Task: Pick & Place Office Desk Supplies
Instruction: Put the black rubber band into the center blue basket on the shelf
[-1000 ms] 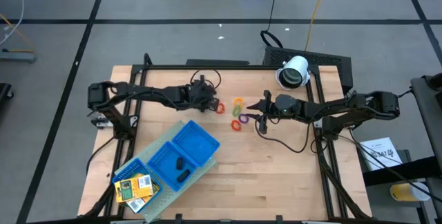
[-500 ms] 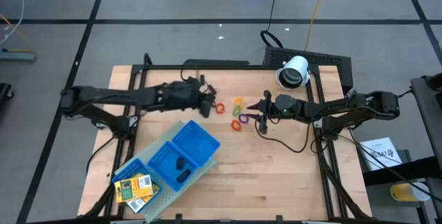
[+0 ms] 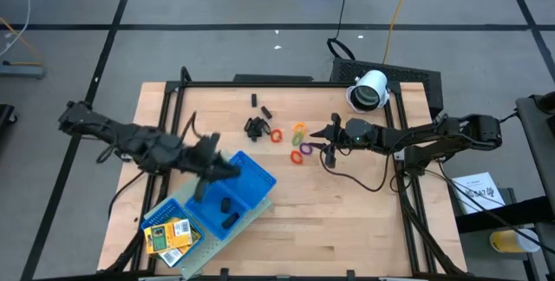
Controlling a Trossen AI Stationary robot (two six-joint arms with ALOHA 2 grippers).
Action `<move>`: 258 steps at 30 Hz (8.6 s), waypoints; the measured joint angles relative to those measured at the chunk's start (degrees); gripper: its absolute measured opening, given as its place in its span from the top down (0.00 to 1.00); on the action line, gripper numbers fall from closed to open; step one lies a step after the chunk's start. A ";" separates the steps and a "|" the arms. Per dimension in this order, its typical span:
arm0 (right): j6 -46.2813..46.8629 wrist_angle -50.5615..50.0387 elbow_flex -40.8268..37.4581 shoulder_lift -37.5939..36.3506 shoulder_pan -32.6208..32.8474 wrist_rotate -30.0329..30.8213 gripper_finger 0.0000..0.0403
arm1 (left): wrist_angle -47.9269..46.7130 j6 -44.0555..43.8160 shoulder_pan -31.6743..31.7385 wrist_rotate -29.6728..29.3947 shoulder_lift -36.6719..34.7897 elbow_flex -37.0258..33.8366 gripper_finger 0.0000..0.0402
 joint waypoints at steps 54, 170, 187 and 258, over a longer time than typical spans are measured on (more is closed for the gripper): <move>0.03 0.02 0.00 0.02 0.00 0.03 0.68 | -15.45 -31.66 -27.36 -15.51 2.99 -0.07 0.47; 5.38 -0.01 -0.01 -0.01 0.02 -0.24 0.68 | 10.02 -20.98 47.52 -17.38 43.20 4.31 0.47; 6.87 0.00 0.00 0.01 0.04 -0.40 0.68 | 11.53 -26.40 49.03 -22.08 53.78 4.28 0.47; 7.82 -0.03 0.00 0.00 0.02 -0.24 0.68 | 1.74 3.40 17.13 2.17 14.18 6.80 0.97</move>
